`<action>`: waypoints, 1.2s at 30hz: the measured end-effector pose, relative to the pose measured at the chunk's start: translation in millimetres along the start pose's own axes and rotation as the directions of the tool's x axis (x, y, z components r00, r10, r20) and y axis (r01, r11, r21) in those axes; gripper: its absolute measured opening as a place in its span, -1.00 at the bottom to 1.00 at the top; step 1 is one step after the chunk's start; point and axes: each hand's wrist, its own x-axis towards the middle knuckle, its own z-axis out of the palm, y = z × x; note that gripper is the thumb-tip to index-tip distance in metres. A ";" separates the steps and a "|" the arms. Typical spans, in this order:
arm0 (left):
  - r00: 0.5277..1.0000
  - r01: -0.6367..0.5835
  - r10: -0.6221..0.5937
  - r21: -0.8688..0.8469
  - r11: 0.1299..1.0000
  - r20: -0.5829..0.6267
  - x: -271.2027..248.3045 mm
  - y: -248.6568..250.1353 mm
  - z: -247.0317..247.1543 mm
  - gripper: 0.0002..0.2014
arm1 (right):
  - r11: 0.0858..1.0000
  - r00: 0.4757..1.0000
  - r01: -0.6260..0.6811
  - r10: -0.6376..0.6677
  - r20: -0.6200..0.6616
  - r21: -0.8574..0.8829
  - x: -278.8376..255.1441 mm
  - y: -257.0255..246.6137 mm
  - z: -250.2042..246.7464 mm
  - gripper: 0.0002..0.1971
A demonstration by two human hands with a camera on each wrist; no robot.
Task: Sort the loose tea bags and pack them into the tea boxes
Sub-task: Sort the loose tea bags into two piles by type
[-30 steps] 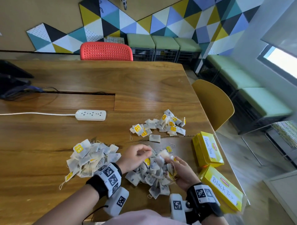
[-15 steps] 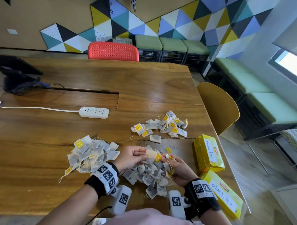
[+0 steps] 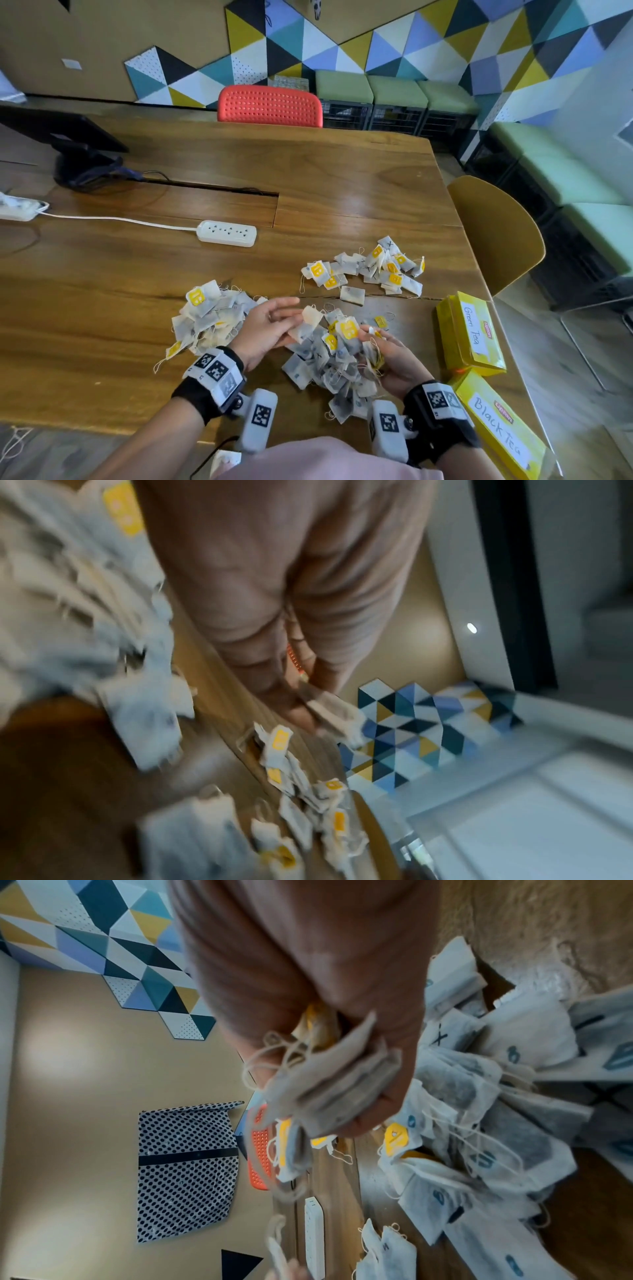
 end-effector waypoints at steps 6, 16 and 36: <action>0.894 -0.185 0.415 0.704 0.685 -0.168 14.5 1.1 -55.3 -0.77 | 0.999 0.999 -0.013 0.011 0.040 0.048 1.1 0.8 13.4 -0.89; 0.905 -0.424 0.280 0.616 0.664 0.322 13.3 11.7 9.8 -0.81 | 1.000 1.000 -0.001 0.000 -0.020 -0.027 10.2 9.9 45.6 -0.70; 0.686 0.689 -0.369 -0.396 0.607 0.627 26.8 24.9 -19.6 -0.53 | 0.966 0.994 0.012 0.016 -0.107 0.257 -3.1 23.0 7.2 -0.95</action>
